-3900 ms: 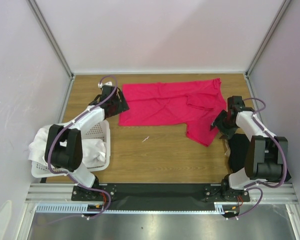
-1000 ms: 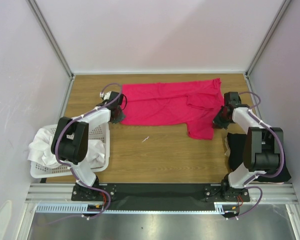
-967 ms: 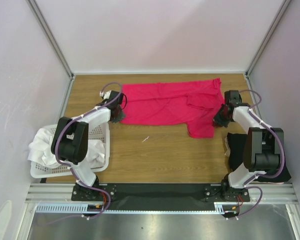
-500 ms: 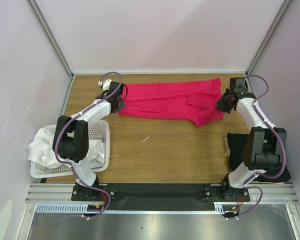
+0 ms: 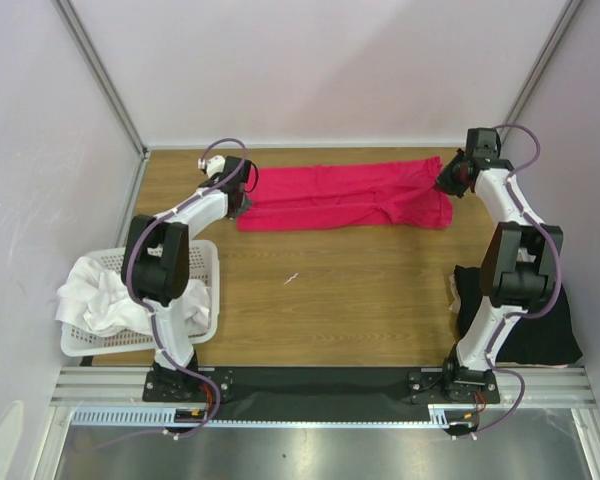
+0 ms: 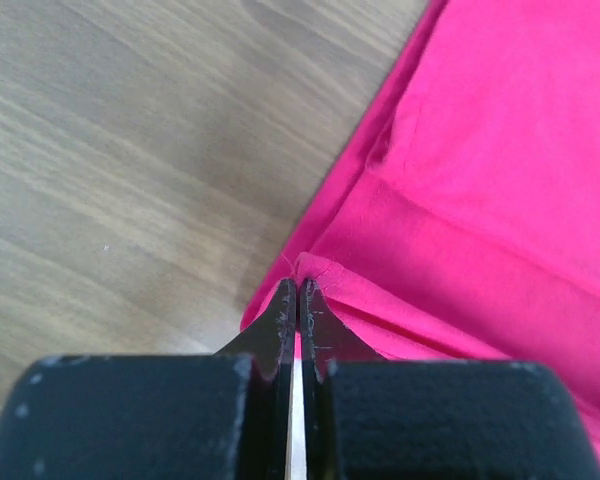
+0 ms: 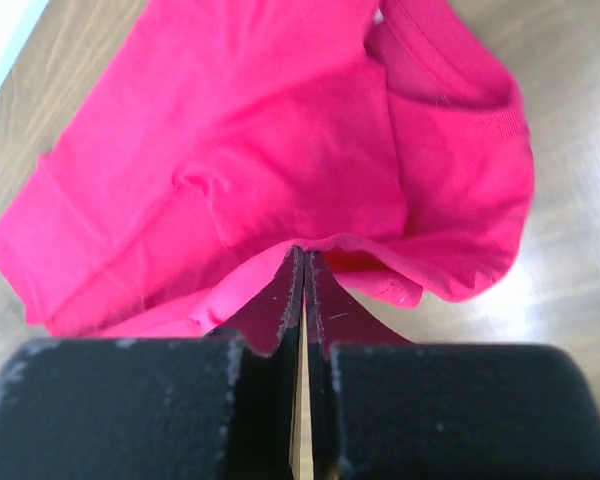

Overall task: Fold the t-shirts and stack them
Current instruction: Fold the tshirt

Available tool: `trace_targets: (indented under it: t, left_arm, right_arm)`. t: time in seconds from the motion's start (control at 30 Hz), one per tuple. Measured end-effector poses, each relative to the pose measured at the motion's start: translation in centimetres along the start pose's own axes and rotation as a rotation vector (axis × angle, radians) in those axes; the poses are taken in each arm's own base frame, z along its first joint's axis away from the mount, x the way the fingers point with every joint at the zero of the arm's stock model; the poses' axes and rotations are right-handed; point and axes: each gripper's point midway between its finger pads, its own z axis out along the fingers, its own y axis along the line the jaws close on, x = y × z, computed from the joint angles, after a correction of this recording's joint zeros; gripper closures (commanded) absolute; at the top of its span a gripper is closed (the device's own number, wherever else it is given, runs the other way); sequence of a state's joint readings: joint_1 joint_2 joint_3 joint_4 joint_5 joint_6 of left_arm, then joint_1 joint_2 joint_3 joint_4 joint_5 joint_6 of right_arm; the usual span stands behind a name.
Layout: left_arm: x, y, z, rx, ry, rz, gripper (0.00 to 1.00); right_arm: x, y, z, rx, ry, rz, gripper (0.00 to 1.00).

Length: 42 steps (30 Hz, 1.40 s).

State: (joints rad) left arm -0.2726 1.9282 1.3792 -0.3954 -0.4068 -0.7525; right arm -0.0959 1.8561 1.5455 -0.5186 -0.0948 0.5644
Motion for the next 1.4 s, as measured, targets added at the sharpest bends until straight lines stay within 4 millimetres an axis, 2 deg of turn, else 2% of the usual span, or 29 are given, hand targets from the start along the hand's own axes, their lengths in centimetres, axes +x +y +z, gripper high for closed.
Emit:
trace_targets:
  t: [0.27, 0.63, 0.83, 1.27, 1.4]
  left_arm:
    - [-1.2, -1.0, 1.7, -0.013, -0.013, -0.019, 1.0]
    - [-2.5, -1.8, 2.8, -0.022, -0.045, -0.029, 1.0]
    - [-2.6, -2.3, 3.9, -0.024, -0.049, -0.023, 1.0]
    - [-4.5, -3.4, 5.0, -0.013, -0.097, -0.024, 1.0]
    - [-4.5, -3.5, 5.6, -0.018, -0.098, -0.022, 1.0]
  right_arm:
    - [-2.4, 0.8, 2.7, -0.024, 0.009, -0.011, 1.0]
    - [-2.9, 1.3, 5.7, -0.06, 0.044, -0.044, 1.0]
    - [-3.4, 1.6, 6.5, -0.07, 0.041, -0.06, 1.0]
    - [-4.5, 1.8, 8.2, -0.087, 0.034, -0.089, 1.0]
    - [-4.6, 1.9, 8.9, -0.095, 0.037, -0.097, 1.0]
